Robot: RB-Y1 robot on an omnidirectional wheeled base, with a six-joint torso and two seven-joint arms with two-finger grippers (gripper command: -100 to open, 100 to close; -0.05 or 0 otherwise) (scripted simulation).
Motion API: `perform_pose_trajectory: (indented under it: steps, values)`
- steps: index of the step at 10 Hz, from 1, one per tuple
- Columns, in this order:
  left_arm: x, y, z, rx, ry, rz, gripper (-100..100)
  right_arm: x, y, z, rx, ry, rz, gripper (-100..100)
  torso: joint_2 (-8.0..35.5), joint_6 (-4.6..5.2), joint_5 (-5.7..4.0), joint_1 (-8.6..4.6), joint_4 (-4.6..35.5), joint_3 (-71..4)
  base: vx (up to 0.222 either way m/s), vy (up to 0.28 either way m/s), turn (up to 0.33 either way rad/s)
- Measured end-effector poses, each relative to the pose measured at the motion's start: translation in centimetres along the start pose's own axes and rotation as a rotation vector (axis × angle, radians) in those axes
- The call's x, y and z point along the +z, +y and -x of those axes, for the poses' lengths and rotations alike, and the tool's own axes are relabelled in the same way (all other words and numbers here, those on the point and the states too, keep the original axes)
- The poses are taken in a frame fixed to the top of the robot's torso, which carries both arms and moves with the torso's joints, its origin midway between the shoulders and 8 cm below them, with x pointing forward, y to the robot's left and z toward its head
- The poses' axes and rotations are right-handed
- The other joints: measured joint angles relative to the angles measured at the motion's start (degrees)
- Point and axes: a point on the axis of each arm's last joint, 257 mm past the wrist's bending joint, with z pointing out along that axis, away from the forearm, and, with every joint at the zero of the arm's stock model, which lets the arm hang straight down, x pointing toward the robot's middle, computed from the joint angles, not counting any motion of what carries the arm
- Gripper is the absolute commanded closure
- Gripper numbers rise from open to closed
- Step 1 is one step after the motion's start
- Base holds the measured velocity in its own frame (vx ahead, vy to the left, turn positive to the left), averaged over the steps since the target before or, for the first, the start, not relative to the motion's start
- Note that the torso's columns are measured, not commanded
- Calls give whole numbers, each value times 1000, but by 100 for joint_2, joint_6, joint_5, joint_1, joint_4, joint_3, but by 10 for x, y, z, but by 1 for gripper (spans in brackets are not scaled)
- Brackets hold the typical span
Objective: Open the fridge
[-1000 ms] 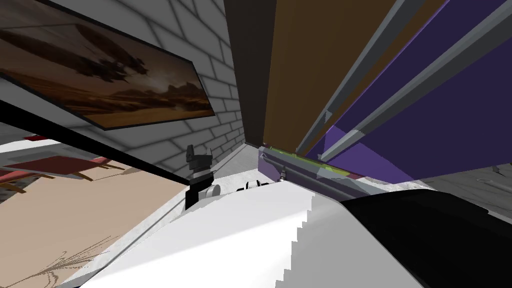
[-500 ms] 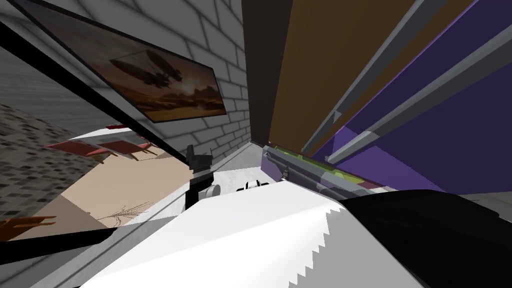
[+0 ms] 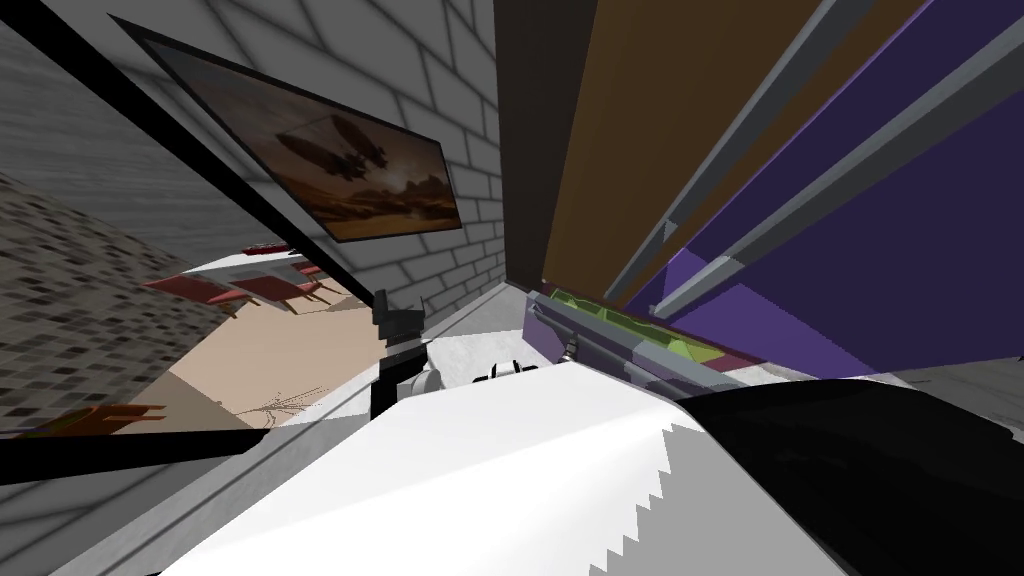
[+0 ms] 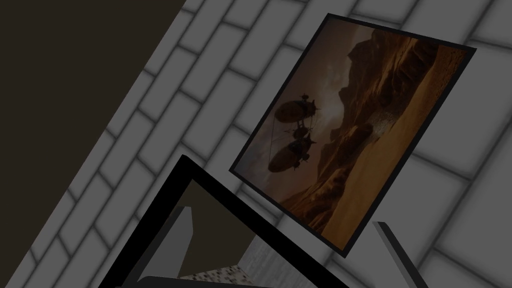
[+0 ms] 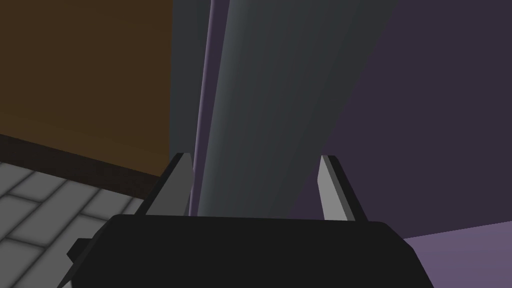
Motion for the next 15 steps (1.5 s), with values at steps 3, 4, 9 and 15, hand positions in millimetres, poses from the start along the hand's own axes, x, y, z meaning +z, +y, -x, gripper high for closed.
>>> perform_pose_trajectory:
  steps: [3,4,9,15]
  values:
    - [0,0,0,0,0,0,0,-2,4,-11,-3,28,15,100,-8,-2,13,-34,14,-11,-92,35,226]
    - [0,0,0,0,0,0,0,1,7,-20,-4,53,21,100,-6,5,6,-25,8,-5,-41,2,91]
    - [0,0,0,0,0,0,0,4,20,-70,-18,187,47,-100,3,14,1,-22,5,2,-106,31,266]
    - [0,0,0,1,0,0,0,27,21,-47,-42,156,88,-100,9,10,21,-1,18,0,-32,16,-33]
